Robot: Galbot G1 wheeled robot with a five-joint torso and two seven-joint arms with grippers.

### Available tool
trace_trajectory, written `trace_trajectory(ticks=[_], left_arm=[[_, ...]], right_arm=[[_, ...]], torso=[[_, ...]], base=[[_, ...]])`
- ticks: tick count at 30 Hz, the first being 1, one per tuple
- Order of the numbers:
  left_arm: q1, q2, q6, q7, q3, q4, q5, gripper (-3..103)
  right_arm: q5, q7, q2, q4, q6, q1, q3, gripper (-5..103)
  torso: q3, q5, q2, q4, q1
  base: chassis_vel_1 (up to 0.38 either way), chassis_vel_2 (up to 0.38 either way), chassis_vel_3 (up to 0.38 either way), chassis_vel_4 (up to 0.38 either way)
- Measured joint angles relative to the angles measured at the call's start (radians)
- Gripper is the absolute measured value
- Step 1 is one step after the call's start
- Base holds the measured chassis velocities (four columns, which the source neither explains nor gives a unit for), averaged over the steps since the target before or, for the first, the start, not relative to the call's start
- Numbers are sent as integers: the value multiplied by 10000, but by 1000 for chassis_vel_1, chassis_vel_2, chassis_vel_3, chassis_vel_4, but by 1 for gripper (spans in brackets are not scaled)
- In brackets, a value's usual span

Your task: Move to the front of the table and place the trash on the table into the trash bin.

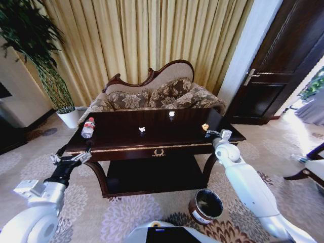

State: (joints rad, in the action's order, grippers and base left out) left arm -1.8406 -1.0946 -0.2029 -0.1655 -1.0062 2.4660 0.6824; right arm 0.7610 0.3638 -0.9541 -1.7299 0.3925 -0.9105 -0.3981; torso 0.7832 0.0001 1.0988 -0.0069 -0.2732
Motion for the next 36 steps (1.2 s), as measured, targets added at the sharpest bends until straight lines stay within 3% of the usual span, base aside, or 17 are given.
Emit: trace_trajectory(ticks=[8, 12, 16, 36], left_arm=[[90, -4, 0, -4, 17, 41, 68, 100], [164, 87, 1, -11, -99, -9, 180, 100], [259, 144, 1, -12, -89, -41, 235, 100], [371, 389, -17, 9, -386, -170, 629, 100]], right_arm=[[132, -29, 371, -1784, -177, -1109, -983, 0], [-152, -634, 552, -2928, -392, -2568, -1791, 0], [-267, -642, 445, -3407, -461, -3278, -2044, 0], [-580, -556, 21, -4088, -372, -3753, -1996, 0]], torso=[[0, 0, 0, -1, 0], [-1, 0, 0, -4, 1], [0, 0, 0, -3, 1], [1, -1, -1, -1, -2]], base=[[0, 0, 0, 0], [0, 0, 0, 0], [0, 0, 0, 0], [36, -33, -45, 35]])
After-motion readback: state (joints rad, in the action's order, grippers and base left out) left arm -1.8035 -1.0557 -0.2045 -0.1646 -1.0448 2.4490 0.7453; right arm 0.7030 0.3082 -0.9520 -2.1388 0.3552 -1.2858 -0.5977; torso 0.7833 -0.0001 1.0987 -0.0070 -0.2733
